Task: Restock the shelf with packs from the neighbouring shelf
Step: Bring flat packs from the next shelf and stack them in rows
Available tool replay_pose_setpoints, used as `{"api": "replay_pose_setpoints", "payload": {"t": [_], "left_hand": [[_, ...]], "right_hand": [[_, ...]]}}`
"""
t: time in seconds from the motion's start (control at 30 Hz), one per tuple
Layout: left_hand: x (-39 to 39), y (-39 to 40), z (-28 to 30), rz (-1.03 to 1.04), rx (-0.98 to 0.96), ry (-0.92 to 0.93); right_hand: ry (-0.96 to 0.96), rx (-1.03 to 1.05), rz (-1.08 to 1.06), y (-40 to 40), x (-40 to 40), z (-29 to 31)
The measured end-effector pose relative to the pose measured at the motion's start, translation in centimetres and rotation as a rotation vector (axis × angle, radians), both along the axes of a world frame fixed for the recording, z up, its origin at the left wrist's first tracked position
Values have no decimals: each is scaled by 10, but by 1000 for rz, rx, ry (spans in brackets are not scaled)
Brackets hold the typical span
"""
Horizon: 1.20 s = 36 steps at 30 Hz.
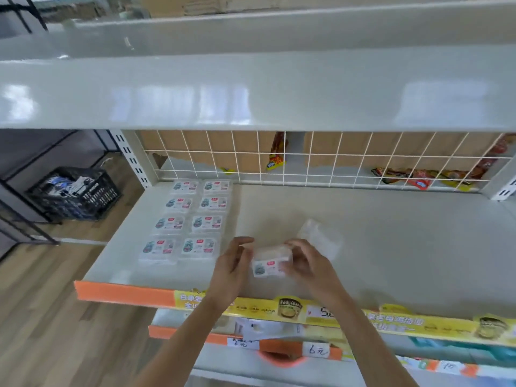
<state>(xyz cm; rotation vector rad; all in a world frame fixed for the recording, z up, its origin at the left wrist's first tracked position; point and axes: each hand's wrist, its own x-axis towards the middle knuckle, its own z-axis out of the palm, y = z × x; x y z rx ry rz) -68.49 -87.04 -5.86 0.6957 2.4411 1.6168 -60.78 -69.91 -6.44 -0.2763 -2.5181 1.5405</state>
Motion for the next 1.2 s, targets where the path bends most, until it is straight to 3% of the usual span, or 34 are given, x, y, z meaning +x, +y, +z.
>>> {"api": "replay_pose_setpoints", "payload": {"t": [0.07, 0.17, 0.3, 0.43, 0.67, 0.9, 1.2], "left_hand": [[0, -2, 0, -12, 30, 1], [-1, -3, -2, -141, 3, -20], [0, 0, -14, -256, -214, 194], [-3, 3, -19, -236, -373, 379], [-15, -41, 12, -222, -348, 397], [-40, -149, 33, -73, -471, 311], [-48, -186, 23, -4, -699, 313]], "right_hand": [[-21, -53, -20, 1, 2, 3], [-37, 56, -79, -3, -1, -1], [43, 173, -175, -2, -3, -7], [83, 285, -53, -6, 1, -4], [43, 135, 55, -21, -16, 11], [114, 538, 180, -79, -65, -9], [166, 529, 145, -77, -68, -19]]}}
